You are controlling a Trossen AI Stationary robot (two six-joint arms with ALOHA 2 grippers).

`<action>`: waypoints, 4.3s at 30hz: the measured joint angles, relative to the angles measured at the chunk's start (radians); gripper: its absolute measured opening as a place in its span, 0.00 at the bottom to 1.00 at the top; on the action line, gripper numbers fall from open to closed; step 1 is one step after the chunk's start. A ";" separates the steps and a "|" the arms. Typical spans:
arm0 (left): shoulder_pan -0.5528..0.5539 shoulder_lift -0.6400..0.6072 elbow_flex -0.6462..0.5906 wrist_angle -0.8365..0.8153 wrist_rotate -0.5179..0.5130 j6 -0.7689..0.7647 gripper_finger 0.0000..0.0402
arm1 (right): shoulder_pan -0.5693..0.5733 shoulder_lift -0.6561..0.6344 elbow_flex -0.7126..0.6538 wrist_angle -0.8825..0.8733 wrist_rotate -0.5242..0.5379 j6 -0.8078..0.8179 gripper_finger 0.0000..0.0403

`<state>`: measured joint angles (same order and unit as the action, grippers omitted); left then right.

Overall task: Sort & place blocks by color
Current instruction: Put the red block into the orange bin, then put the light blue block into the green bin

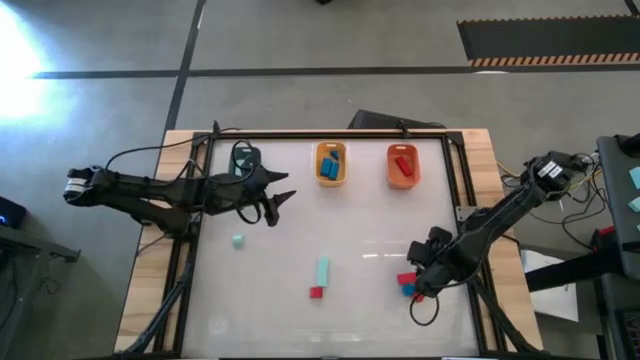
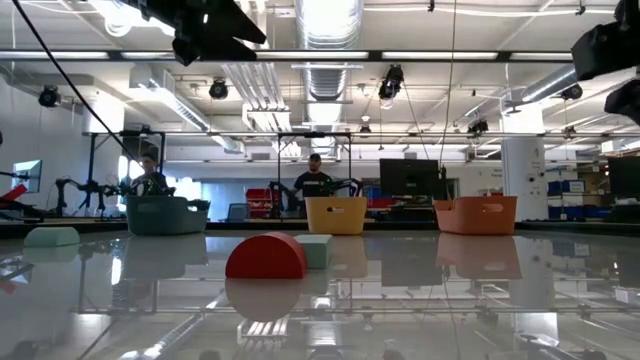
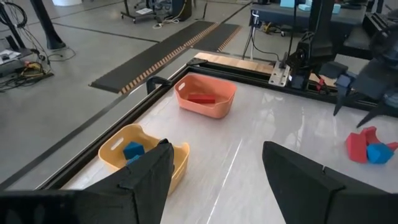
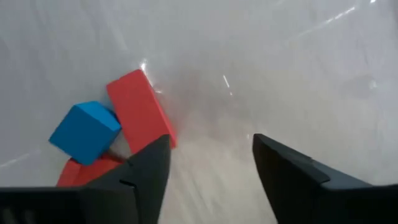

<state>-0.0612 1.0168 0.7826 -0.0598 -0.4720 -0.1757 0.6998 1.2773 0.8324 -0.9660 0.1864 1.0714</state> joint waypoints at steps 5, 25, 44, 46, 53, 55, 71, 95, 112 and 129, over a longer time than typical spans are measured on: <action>0.000 0.000 0.000 0.000 0.000 0.000 0.57 | -0.007 0.129 0.056 0.037 -0.007 -0.062 0.63; -0.001 0.000 -0.001 -0.001 0.000 0.000 0.57 | -0.006 0.212 0.147 -0.109 -0.058 -0.230 0.57; 0.000 0.000 -0.002 -0.001 0.001 0.000 0.57 | 0.005 0.273 0.118 0.011 -0.065 -0.244 0.57; 0.000 0.000 -0.002 -0.001 0.001 -0.001 0.57 | 0.005 0.290 0.116 0.012 -0.063 -0.255 0.57; 0.000 0.000 -0.002 -0.001 0.001 -0.001 0.57 | 0.002 0.324 0.107 0.019 -0.054 -0.259 0.51; 0.000 0.000 -0.002 -0.001 0.001 0.000 0.57 | 0.002 0.327 0.102 0.030 -0.055 -0.261 0.47; 0.000 0.000 -0.002 -0.001 0.001 -0.001 0.57 | -0.049 0.268 0.101 0.000 -0.049 -0.261 0.30; -0.001 0.000 -0.003 -0.001 0.001 -0.002 0.57 | -0.789 0.065 0.241 -0.081 0.001 -0.937 0.30; 0.000 0.000 -0.002 -0.001 0.001 -0.001 0.57 | -1.423 0.194 0.286 0.031 -0.048 -1.330 0.30; 0.000 0.000 -0.004 -0.006 0.000 -0.026 0.57 | -1.460 0.198 0.292 0.055 -0.066 -1.305 0.49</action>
<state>-0.0612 1.0172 0.7788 -0.0661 -0.4717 -0.2014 -0.7603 1.4757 1.1240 -0.9106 0.1208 -0.2340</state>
